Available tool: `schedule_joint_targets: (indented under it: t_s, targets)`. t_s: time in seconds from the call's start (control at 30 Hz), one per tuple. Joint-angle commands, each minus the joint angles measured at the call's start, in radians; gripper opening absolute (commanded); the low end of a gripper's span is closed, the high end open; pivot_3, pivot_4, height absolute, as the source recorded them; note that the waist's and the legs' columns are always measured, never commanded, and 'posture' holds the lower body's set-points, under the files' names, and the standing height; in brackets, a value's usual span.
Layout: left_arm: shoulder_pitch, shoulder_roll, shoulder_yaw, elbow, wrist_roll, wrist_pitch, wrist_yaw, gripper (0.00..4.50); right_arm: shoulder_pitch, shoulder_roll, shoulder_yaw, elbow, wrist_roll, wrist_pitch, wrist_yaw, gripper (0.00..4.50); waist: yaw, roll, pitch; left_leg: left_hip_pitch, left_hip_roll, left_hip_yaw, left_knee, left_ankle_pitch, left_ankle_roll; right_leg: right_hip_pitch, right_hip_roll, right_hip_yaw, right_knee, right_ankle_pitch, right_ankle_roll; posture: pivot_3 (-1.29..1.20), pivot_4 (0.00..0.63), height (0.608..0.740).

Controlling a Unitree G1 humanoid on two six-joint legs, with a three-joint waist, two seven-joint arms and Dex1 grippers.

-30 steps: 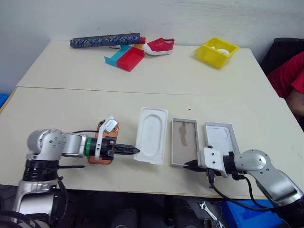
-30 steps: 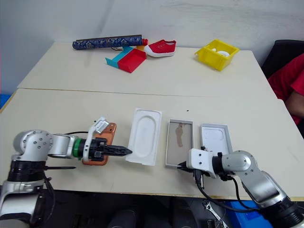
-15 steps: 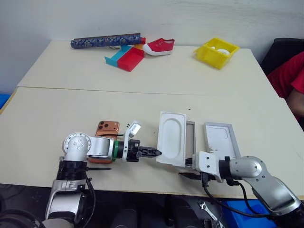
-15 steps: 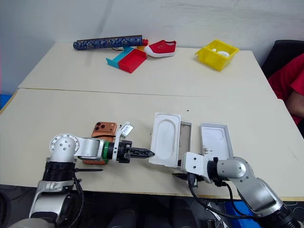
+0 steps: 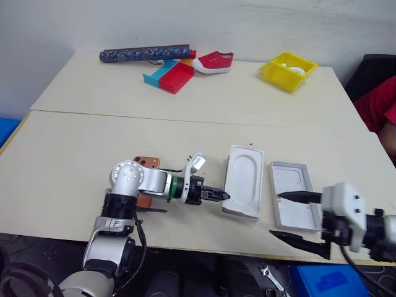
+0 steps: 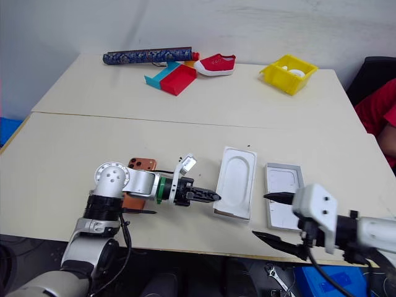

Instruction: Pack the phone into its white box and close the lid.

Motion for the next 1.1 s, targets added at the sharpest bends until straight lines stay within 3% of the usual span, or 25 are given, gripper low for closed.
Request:
schedule_joint_targets:
  t_s: [0.03, 0.47, 0.6, 0.8, 0.9, 1.03, 1.1]
  targets:
    - [-0.032, -0.003, -0.021, 0.002, 0.040, 0.001, -0.054, 0.00, 0.024, 0.014, -0.053, -0.052, 0.045, 0.014, -0.035, 4.45, -0.001, 0.000, 0.000, 0.000, 0.000, 0.000, 0.000, 0.000, 0.000, 0.000, 0.000, 0.000, 0.000, 0.000, 0.000, 0.00, 0.150, 0.740]
    - [-0.058, -0.047, -0.006, 0.045, 0.202, 0.001, -0.109, 0.00, 0.043, 0.022, -0.004, -0.060, 0.037, -0.012, -0.114, 4.45, 0.002, 0.000, 0.000, -0.001, -0.001, -0.003, 0.000, 0.000, -0.001, 0.000, -0.001, -0.002, 0.000, 0.000, 0.000, 0.00, 0.150, 0.740]
    - [-0.054, -0.041, -0.008, 0.029, 0.195, 0.001, -0.123, 0.91, 0.028, 0.014, 0.016, -0.045, 0.030, -0.020, -0.119, 4.50, 0.002, 0.000, 0.000, -0.001, -0.001, -0.003, 0.000, 0.000, -0.001, 0.000, -0.001, -0.002, 0.000, 0.000, 0.000, 0.00, 0.150, 0.740]
    - [-0.047, 0.011, -0.024, -0.030, 0.130, 0.001, -0.153, 2.76, 0.003, 0.004, 0.055, -0.019, 0.006, -0.038, -0.115, 4.50, -0.001, 0.000, 0.000, 0.000, -0.001, -0.004, 0.000, 0.001, -0.001, 0.001, -0.002, -0.003, 0.000, 0.000, 0.000, 0.00, 0.150, 0.740]
    - [-0.045, 0.091, -0.040, -0.132, 0.085, 0.001, -0.219, 3.73, -0.038, -0.007, 0.097, 0.005, -0.011, -0.044, -0.121, 4.50, 0.001, 0.001, 0.000, -0.001, -0.001, -0.004, 0.000, 0.001, -0.002, 0.001, -0.002, -0.003, 0.001, 0.000, 0.000, 0.00, 0.150, 0.740]
    - [-0.029, 0.214, -0.064, -0.306, 0.093, -0.094, -0.390, 4.45, -0.146, -0.039, 0.185, 0.057, -0.050, -0.040, -0.145, 4.50, -0.007, 0.003, 0.003, -0.001, -0.001, -0.005, 0.000, 0.001, -0.003, 0.000, -0.002, -0.003, 0.001, 0.000, 0.000, 0.00, 0.150, 0.740]
    - [-0.034, 0.230, -0.049, -0.308, 0.104, -0.146, -0.438, 4.45, -0.197, -0.049, 0.223, 0.081, -0.057, -0.033, -0.149, 4.50, -0.002, 0.006, 0.003, -0.001, -0.001, -0.005, -0.001, 0.001, -0.003, 0.000, -0.003, -0.004, 0.000, 0.000, -0.001, 0.00, 0.150, 0.740]
